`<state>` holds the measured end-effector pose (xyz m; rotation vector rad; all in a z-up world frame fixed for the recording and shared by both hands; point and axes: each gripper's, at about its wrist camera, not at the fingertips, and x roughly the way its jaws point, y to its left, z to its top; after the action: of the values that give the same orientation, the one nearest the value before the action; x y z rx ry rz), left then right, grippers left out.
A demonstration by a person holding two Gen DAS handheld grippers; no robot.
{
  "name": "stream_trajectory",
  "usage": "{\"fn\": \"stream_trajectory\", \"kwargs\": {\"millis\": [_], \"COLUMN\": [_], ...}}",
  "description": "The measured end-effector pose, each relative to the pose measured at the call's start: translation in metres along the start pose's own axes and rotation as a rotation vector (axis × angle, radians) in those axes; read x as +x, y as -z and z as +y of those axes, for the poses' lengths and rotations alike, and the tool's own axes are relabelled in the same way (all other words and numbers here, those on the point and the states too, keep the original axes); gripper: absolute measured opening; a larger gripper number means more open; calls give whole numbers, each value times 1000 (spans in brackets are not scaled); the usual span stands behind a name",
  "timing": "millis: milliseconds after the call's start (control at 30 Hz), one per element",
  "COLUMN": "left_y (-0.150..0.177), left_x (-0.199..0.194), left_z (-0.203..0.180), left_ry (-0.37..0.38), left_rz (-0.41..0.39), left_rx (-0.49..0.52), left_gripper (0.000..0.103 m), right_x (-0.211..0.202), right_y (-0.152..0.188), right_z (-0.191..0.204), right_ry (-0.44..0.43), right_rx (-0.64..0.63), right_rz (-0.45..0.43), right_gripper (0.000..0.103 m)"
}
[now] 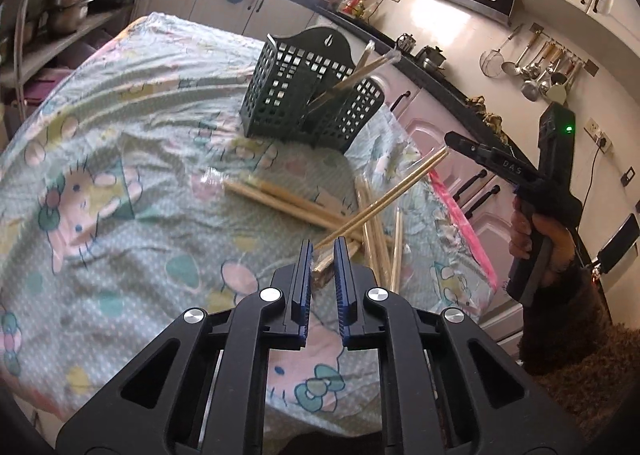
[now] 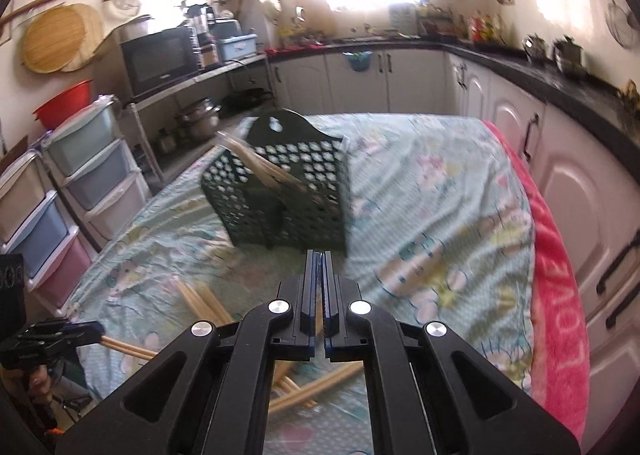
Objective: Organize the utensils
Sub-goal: 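Close the left tool on another chopstick and lift it, then carry the chopstick in the left tool over the green caddy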
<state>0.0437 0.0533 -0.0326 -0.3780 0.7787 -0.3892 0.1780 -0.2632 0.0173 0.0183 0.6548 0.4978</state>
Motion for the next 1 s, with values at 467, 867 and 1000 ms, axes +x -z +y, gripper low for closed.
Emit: {"fn": "stream_trajectory", "kwargs": {"millis": [467,867,1000], "left_y": [-59,-100,-121], "left_x": [-12,-28,-38], "left_z": [-32,-48,-51], "left_ry": [-3,-2,-19], "left_rz": [-71,-131,-165], "left_rx": [109,162,183], "left_gripper": [2,2,2], "right_x": [-16,-33,-41], "right_y": [-44,-80,-100], "right_z": [58,82,88], "right_ry": [-89,-114,-123], "right_rx": [-153,-213,-229], "right_rz": [-52,-110,-145], "right_gripper": [2,2,2]}}
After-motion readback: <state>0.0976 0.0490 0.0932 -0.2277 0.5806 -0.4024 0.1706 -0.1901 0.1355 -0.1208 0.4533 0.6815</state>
